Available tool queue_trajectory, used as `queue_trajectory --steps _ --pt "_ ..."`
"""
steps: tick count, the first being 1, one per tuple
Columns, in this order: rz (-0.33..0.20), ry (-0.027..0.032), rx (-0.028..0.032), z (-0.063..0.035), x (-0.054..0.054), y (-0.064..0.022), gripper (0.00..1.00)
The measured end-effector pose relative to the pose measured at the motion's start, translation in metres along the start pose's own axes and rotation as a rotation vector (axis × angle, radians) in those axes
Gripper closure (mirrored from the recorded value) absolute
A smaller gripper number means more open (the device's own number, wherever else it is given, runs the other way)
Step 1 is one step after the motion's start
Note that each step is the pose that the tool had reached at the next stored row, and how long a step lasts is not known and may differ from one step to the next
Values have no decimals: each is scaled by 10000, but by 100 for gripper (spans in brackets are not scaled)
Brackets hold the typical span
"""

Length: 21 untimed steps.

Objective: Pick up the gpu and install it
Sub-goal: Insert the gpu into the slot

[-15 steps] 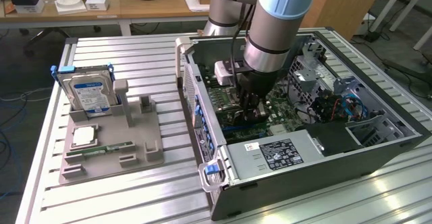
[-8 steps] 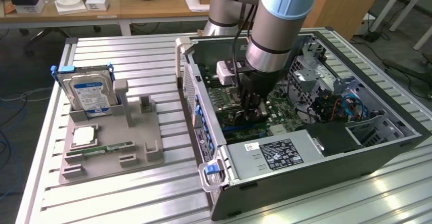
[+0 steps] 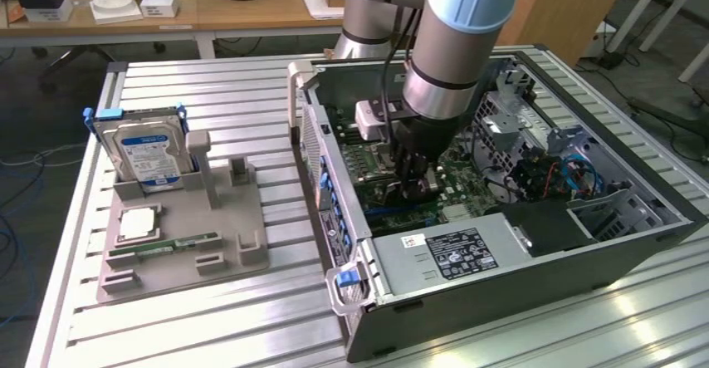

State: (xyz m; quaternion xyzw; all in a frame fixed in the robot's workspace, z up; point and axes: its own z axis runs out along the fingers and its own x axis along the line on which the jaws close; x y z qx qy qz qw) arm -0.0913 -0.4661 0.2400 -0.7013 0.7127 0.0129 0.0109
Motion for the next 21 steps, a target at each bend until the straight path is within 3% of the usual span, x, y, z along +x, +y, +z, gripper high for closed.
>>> queue_trajectory --steps 21 --pt "1 -7 -5 37 1 12 73"
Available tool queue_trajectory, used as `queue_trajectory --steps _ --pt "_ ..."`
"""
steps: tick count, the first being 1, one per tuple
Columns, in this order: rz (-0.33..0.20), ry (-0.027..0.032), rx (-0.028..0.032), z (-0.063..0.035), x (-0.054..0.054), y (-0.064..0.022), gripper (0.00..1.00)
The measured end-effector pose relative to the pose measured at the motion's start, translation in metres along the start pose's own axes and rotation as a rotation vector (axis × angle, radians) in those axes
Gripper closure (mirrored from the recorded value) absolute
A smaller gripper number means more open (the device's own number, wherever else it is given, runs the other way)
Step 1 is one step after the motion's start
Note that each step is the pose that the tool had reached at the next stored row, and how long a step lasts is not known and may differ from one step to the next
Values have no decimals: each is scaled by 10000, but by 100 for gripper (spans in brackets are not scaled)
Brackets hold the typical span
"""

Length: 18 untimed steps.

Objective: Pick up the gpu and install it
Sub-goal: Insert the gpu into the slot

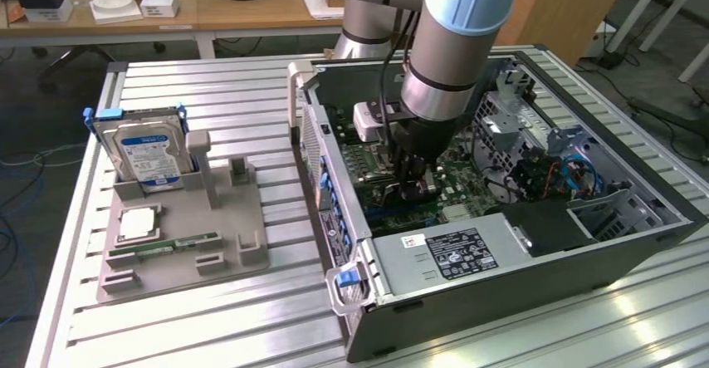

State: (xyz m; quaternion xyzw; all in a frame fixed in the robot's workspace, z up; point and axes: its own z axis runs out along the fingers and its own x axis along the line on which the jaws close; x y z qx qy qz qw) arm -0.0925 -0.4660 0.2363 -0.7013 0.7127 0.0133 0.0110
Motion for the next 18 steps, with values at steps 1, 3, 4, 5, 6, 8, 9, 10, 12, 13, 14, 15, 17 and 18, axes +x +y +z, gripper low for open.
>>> queue_trajectory --steps 1,3,4,5,6,8,9,10,12,13,14,15,17,18 --pt "0 -1 1 -1 0 0 73" --pt "1 -9 4 -10 -2 -1 73" --pt "1 -11 3 -13 -2 -1 73" --pt "1 -11 2 -15 -2 -3 73" --pt "0 -6 -1 -19 -2 -4 73" --pt "0 -4 -6 -24 -1 -4 73" --pt "0 -5 -11 -30 -2 -5 73" --pt "-1 -5 -14 -37 -2 -6 73" --pt "0 -1 -18 -42 -2 -6 73" --pt "0 0 -19 -43 -2 -5 73" --pt "1 0 -19 -43 -1 -5 73" --pt "0 0 -19 -43 -2 -5 73" --pt "0 0 -19 -43 -2 -5 73" --pt "0 1 -20 -43 -1 -5 73"
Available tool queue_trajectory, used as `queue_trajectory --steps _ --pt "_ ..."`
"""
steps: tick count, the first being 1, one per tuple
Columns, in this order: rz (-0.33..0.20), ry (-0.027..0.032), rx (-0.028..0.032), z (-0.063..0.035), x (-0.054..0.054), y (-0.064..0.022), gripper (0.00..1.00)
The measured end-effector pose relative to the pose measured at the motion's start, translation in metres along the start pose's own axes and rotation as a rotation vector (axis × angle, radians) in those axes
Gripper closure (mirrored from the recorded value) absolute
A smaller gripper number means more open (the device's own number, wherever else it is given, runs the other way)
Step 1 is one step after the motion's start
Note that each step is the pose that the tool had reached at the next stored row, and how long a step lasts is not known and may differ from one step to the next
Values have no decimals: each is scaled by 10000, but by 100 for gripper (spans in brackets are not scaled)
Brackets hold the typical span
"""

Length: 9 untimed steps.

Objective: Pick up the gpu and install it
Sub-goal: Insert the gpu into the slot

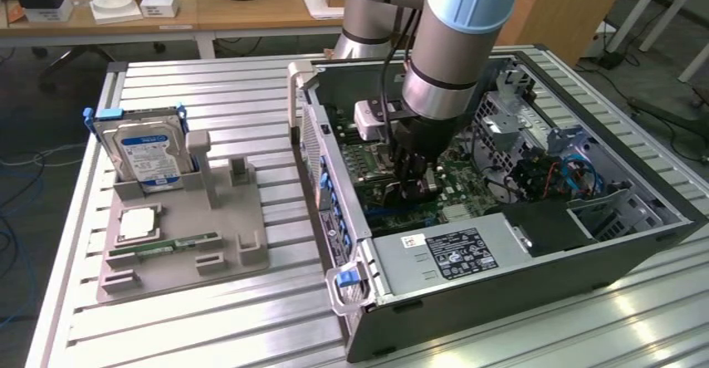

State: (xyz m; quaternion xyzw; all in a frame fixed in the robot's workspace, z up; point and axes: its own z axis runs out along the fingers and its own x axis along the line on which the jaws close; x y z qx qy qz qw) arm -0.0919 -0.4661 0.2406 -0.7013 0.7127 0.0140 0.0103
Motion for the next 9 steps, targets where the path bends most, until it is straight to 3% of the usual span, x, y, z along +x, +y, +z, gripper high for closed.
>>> queue_trajectory --steps 9 --pt "-57 -2 -1 2 -17 0 73"
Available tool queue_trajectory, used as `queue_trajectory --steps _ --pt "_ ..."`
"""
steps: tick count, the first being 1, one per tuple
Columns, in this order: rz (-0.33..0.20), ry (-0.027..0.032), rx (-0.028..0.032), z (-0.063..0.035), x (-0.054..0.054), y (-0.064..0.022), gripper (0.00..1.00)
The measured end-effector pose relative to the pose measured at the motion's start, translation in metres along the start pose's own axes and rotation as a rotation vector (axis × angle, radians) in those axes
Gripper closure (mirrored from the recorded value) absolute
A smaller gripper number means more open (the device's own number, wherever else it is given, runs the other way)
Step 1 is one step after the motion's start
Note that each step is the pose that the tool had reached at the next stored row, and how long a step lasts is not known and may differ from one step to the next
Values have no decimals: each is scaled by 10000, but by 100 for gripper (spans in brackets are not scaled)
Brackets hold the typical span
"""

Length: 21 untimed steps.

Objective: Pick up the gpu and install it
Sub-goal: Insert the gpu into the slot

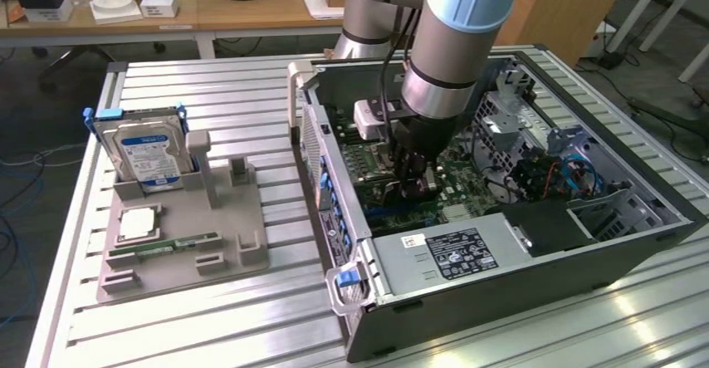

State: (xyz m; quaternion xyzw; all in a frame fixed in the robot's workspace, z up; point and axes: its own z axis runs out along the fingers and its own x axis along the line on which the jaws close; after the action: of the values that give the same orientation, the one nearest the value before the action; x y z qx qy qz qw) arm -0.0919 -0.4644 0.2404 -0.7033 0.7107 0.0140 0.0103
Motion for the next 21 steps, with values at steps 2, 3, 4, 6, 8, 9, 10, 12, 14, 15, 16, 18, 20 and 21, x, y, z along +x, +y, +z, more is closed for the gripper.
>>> queue_trajectory --steps 2,3,4,6,8,9,10,12,14,15,16,18,20,21 --pt "1 1 -1 1 0 0 73" --pt "1 -2 0 5 -1 0 73" --pt "1 -7 1 10 -1 0 73" --pt "1 -6 -2 15 0 0 73" --pt "1 -6 -2 17 0 1 73" --pt "1 -10 -1 20 0 0 73" --pt "1 -13 -1 22 0 0 73" --pt "1 -21 0 31 0 0 73" --pt "0 -19 -2 35 1 0 73" --pt "1 -19 -2 37 1 0 73" --pt "0 -19 -2 40 1 0 73" --pt "0 -19 -2 46 1 0 73" --pt "1 -21 -1 60 1 0 73" --pt "0 -19 -2 67 2 0 73"
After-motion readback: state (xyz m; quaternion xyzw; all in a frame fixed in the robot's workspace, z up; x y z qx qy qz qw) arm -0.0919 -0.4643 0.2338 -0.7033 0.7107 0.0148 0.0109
